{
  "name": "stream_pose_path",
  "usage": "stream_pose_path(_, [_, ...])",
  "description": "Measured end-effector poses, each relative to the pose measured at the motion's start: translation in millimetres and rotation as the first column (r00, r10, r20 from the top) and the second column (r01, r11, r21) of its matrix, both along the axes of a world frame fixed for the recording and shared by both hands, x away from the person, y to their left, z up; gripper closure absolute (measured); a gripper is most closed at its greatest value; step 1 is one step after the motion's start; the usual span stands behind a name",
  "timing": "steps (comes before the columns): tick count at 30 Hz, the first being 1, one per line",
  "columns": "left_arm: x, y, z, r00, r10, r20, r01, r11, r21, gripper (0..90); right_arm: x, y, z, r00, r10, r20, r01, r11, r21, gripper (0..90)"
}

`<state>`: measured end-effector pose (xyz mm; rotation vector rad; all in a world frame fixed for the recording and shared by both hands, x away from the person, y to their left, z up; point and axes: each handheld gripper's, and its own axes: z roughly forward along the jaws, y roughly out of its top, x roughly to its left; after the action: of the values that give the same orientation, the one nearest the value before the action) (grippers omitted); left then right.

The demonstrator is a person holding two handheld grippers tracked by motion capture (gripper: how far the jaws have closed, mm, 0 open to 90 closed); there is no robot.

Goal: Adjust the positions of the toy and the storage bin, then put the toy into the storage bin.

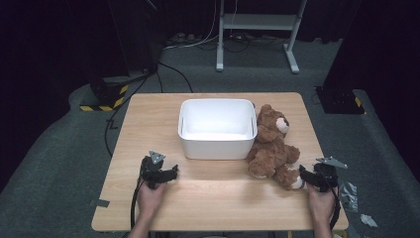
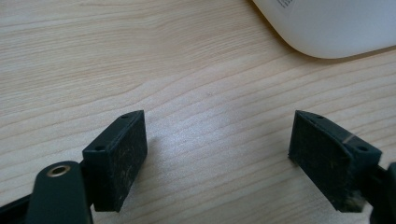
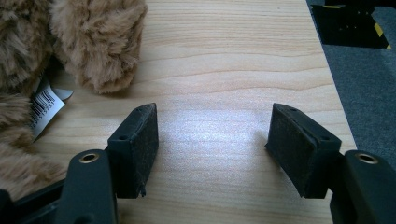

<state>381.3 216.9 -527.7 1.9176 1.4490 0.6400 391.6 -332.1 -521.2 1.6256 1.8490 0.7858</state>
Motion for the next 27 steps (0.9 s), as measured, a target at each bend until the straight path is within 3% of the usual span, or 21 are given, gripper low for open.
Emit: stream_pose_path(27, [0.1, -0.2, -0.1, 1.0000, 0.002, 0.001, -0.002, 1.0000, -0.001, 19.3, -0.2, -0.7, 0.4, 1.0000, 0.006, -0.006, -0.006, 1.000, 0.003, 32.9])
